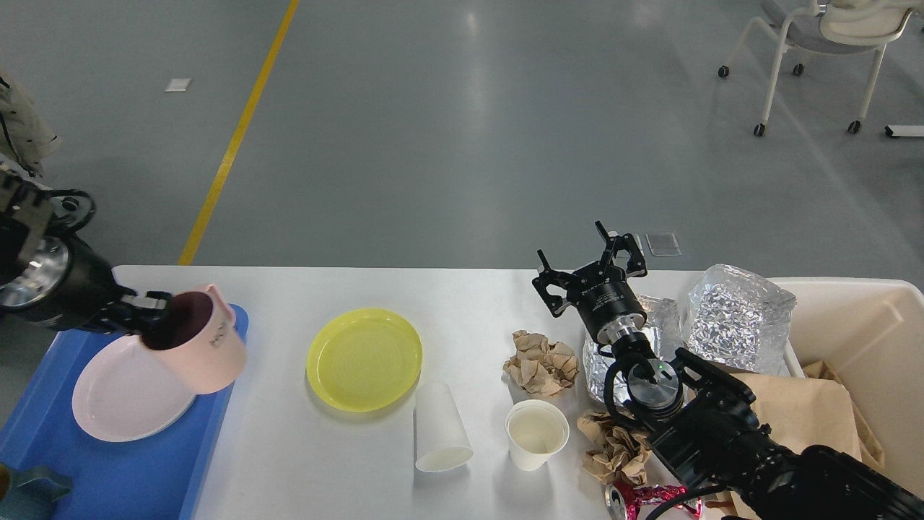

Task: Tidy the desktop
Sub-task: 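Lower the pink mug into the blue tray and open the left gripper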

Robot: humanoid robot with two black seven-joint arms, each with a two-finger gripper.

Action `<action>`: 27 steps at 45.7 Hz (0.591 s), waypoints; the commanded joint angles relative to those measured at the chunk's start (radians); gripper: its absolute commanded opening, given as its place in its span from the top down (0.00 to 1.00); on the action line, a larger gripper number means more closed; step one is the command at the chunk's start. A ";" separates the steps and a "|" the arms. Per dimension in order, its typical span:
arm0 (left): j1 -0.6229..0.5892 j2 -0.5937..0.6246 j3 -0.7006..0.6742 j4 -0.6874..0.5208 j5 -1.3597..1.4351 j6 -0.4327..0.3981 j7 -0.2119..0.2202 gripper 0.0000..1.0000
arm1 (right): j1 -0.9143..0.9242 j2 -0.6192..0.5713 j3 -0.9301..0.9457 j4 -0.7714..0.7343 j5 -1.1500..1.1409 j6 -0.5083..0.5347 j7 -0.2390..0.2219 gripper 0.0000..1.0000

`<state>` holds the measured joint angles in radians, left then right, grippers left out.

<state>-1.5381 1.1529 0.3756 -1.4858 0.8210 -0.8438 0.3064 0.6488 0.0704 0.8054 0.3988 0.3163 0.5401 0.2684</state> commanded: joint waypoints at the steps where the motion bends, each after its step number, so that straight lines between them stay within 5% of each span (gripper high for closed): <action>1: 0.147 0.116 0.006 0.002 0.272 0.006 -0.159 1.00 | 0.000 0.000 0.000 0.000 0.000 0.000 0.000 0.00; 8: 0.288 0.117 0.014 0.038 0.382 0.205 -0.262 1.00 | 0.000 0.000 0.000 0.000 0.000 0.000 0.000 0.00; 27: 0.558 0.024 0.017 0.085 0.389 0.474 -0.265 1.00 | 0.000 0.000 0.000 0.000 0.000 0.000 0.000 0.00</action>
<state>-1.0284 1.1991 0.3921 -1.4022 1.2080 -0.4128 0.0414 0.6489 0.0705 0.8062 0.3988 0.3158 0.5401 0.2684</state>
